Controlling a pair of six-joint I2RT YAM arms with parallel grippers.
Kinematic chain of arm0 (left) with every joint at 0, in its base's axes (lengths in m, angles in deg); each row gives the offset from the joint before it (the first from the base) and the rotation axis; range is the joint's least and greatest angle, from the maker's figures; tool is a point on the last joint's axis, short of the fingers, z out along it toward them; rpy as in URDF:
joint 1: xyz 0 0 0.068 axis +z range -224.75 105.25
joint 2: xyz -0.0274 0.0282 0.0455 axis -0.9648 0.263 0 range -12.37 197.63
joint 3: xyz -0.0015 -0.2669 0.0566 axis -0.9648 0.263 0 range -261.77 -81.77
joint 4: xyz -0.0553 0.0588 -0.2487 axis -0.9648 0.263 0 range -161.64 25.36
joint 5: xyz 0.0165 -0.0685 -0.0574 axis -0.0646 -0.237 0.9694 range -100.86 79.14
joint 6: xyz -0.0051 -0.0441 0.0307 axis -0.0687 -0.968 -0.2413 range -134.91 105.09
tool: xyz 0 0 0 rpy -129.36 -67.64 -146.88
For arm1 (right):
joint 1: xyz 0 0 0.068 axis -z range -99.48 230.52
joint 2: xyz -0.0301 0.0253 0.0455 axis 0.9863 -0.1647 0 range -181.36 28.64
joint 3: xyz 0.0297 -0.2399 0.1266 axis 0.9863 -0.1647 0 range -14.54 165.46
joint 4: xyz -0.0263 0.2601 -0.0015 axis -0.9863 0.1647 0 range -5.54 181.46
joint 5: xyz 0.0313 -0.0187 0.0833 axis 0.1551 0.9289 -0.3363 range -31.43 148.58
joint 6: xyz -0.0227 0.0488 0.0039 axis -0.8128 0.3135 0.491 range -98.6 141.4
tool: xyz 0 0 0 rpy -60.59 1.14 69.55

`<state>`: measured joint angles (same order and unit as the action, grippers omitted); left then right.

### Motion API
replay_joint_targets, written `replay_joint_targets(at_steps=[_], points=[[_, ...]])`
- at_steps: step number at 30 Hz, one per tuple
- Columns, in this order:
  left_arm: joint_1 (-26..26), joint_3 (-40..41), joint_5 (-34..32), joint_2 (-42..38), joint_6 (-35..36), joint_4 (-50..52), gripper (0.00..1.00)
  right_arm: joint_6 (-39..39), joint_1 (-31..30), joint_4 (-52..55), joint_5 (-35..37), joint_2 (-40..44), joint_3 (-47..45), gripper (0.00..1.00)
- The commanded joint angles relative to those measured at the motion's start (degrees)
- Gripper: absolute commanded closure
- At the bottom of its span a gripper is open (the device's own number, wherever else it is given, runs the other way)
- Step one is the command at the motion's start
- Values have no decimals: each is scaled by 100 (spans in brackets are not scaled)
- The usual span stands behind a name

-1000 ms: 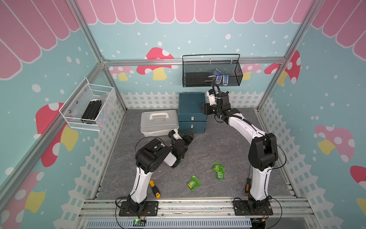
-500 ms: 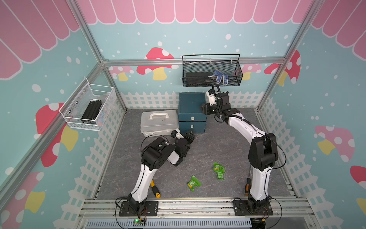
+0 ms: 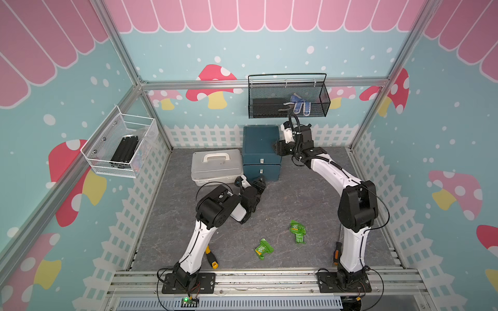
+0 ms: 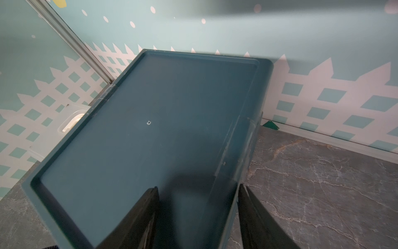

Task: Place the cookies into the drawer by color
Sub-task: Open the drawer in the storage box.

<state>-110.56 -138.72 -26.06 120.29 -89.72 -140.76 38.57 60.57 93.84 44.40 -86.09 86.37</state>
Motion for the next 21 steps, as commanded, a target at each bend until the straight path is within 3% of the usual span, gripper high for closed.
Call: replay_joint_targets(at_steps=[1,4,7,21], points=[[74,-72,15,167,-32,-101,77,-65,-36,257,-57,-159,-151,40],[134,-140,111,235,-53,-183,83,-56,-45,179,-71,-132,-217,40],[153,-105,117,171,87,-269,100,-64,-45,190,-74,-164,-196,40],[-157,1415,277,-807,261,-890,100,-3,-45,353,23,-123,-194,42]])
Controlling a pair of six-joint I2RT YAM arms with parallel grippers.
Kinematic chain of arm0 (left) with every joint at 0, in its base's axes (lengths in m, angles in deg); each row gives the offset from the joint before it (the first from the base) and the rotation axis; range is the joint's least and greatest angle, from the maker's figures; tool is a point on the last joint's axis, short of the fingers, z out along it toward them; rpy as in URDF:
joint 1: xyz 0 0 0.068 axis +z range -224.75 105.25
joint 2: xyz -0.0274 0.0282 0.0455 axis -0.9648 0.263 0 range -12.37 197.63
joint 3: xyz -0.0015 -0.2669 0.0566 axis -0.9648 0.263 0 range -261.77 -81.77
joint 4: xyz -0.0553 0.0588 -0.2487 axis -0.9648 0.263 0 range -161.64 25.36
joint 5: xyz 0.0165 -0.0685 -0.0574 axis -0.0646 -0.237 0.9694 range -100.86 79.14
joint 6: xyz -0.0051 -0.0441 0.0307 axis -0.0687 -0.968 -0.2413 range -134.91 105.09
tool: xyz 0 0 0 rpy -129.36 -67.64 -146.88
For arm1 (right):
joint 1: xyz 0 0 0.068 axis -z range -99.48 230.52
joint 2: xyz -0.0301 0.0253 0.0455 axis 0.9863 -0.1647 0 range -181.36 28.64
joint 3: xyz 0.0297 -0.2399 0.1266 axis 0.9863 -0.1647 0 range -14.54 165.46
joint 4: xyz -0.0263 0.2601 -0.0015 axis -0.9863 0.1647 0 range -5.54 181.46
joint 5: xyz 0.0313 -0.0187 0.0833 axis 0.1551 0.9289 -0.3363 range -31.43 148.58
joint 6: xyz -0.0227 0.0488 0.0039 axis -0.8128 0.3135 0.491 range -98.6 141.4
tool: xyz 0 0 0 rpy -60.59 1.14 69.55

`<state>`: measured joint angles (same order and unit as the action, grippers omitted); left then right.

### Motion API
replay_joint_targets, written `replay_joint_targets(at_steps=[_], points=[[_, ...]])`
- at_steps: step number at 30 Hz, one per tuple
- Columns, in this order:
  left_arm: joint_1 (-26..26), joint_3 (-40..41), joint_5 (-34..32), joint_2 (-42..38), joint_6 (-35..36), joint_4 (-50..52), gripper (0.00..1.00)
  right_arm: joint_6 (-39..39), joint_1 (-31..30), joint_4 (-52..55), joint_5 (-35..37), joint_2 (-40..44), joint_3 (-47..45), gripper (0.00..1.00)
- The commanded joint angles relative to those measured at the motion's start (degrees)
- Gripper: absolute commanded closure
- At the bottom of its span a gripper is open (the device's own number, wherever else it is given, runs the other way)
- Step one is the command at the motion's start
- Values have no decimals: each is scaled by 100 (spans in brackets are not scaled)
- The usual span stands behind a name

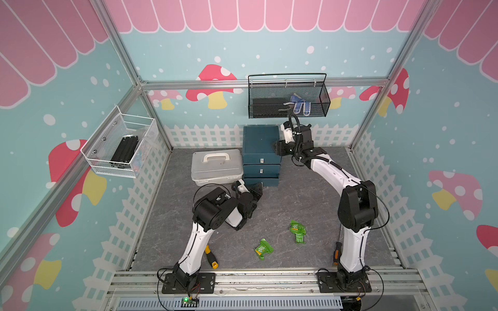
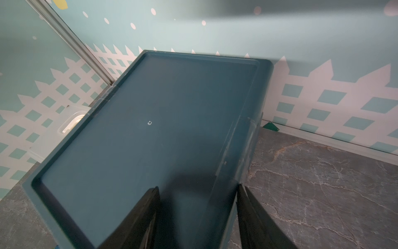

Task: Place the cookies into the drawer by color
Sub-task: Open the drawer in the storage box.

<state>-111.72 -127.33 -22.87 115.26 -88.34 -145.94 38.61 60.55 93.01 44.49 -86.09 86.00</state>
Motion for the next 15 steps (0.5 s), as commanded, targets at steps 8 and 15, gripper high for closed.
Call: replay_joint_targets(at_steps=[8,15], points=[[-451,1383,-173,-996,256,-699,100,-73,-42,627,178,59,-183,42],[-657,1940,-17,-1518,84,-492,100,-120,-42,871,144,13,15,42]])
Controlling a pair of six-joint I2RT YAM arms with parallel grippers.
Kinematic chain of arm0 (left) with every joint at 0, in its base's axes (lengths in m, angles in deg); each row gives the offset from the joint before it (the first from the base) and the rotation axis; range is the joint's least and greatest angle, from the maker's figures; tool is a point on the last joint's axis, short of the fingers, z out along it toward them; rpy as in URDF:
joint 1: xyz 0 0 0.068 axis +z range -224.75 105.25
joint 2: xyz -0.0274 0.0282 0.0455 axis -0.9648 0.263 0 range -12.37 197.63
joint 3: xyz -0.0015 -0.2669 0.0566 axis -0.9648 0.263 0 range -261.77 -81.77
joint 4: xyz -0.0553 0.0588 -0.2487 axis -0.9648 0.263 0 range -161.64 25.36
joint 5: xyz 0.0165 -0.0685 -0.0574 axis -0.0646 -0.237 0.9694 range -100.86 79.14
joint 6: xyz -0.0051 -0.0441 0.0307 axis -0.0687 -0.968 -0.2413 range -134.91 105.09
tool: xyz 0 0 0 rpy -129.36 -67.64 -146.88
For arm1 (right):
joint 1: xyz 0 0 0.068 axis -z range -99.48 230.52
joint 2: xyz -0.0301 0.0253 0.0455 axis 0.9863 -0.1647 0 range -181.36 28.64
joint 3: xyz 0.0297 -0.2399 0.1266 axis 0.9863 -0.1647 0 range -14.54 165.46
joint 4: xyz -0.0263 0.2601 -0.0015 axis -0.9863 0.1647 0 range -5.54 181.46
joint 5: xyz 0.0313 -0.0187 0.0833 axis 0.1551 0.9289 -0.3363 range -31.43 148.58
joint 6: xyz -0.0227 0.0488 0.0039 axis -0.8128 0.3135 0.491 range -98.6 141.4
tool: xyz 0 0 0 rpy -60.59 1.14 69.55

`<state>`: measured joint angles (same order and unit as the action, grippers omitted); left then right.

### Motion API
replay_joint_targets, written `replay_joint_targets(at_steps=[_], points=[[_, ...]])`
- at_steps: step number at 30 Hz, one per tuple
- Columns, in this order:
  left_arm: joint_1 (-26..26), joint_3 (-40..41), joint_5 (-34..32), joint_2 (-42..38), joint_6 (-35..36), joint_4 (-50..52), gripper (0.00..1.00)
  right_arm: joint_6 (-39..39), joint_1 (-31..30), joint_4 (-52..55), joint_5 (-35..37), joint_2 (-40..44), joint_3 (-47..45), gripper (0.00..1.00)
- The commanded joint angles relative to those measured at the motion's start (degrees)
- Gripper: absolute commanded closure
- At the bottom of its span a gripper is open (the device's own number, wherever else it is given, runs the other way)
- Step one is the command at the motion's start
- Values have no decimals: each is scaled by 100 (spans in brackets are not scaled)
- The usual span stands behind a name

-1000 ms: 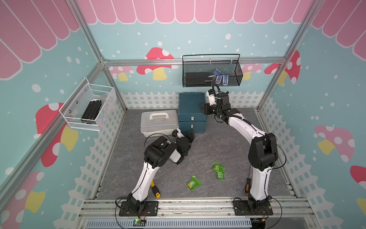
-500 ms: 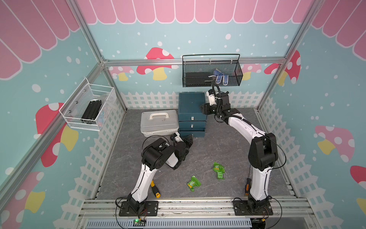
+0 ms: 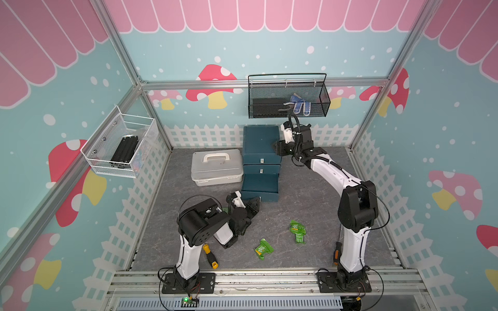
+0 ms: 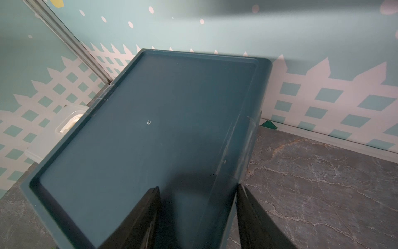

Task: Place the cookies into the drawer by color
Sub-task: Open the drawer in the storage box.

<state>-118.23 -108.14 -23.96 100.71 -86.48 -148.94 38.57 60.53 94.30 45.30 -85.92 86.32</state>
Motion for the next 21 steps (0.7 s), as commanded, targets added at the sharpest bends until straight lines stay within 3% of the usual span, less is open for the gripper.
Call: replay_joint_targets(at_steps=[1,7,12,21], points=[[-49,25,169,-96,-78,-149,100,-117,-40,760,71,-8,-6,42],[-143,161,-8,-421,35,443,100,-117,-40,809,43,-69,39,42],[-142,57,222,63,-85,-201,100,-108,-40,870,7,-160,110,42],[-95,59,222,365,-292,-347,97,-118,-40,848,-25,-152,84,42]])
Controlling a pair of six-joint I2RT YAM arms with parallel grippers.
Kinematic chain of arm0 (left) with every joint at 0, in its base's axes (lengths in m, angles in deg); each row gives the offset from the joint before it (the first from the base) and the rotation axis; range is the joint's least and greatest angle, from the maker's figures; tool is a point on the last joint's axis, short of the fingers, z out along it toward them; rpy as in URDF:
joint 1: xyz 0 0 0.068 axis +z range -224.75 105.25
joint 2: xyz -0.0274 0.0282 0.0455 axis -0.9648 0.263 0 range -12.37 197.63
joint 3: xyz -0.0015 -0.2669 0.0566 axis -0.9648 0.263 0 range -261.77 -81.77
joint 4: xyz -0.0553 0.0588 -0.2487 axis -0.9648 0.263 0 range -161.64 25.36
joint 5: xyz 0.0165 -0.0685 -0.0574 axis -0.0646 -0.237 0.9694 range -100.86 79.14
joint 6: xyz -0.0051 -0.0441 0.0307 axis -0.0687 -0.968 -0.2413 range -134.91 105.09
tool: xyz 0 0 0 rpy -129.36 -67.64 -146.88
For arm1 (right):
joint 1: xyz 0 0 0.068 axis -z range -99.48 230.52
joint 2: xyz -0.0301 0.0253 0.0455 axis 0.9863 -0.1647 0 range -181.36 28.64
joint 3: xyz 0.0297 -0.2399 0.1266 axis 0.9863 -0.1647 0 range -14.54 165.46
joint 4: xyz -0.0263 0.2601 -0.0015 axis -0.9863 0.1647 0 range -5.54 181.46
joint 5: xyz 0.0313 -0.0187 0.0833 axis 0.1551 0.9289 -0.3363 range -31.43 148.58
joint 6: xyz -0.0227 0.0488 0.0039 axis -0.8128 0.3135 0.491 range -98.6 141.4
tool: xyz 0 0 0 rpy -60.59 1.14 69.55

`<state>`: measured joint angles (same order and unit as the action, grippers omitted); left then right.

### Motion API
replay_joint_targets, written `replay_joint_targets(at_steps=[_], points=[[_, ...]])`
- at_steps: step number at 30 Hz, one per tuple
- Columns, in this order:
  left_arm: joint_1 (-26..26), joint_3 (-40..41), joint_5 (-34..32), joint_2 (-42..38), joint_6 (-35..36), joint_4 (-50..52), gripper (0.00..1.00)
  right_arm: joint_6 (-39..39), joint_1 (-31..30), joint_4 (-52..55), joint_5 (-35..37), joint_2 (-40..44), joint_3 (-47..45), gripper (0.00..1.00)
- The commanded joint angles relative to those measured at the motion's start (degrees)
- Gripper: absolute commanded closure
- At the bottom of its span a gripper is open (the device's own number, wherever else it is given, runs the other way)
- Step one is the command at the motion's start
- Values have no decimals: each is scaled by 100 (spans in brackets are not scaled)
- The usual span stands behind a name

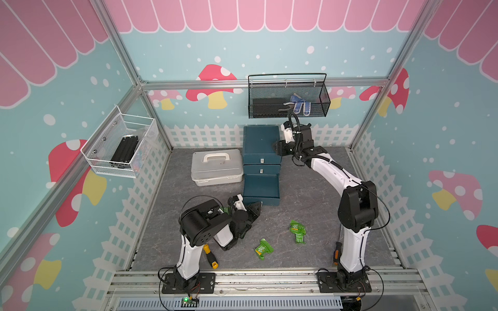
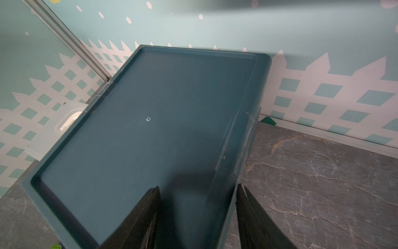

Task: Place the cookies into the drawer by color
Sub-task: Open the drawer in the storage box.

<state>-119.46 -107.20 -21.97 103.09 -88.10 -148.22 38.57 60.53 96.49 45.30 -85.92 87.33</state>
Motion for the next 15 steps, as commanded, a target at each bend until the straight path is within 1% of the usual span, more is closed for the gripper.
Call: replay_joint_targets(at_steps=[1,4,7,8,9,12,13,15], points=[[40,-7,6,113,-134,-403,96,-117,-40,625,-26,-150,-17,42],[50,32,20,52,-99,-353,81,-126,-40,627,-21,-129,-26,42],[59,45,46,37,-82,-356,77,-148,-40,599,-2,-84,-65,41],[66,64,36,51,-74,-413,74,-152,-36,590,1,-75,-83,41],[76,93,38,43,-63,-473,70,-152,-40,585,1,-61,-92,41],[93,217,-21,-203,126,-468,35,-145,-40,523,-64,-10,-140,41],[94,255,-21,-333,191,-430,27,-129,-42,516,-112,-5,-141,39],[168,280,171,-546,219,-324,18,-139,-40,520,-304,44,-153,36]])
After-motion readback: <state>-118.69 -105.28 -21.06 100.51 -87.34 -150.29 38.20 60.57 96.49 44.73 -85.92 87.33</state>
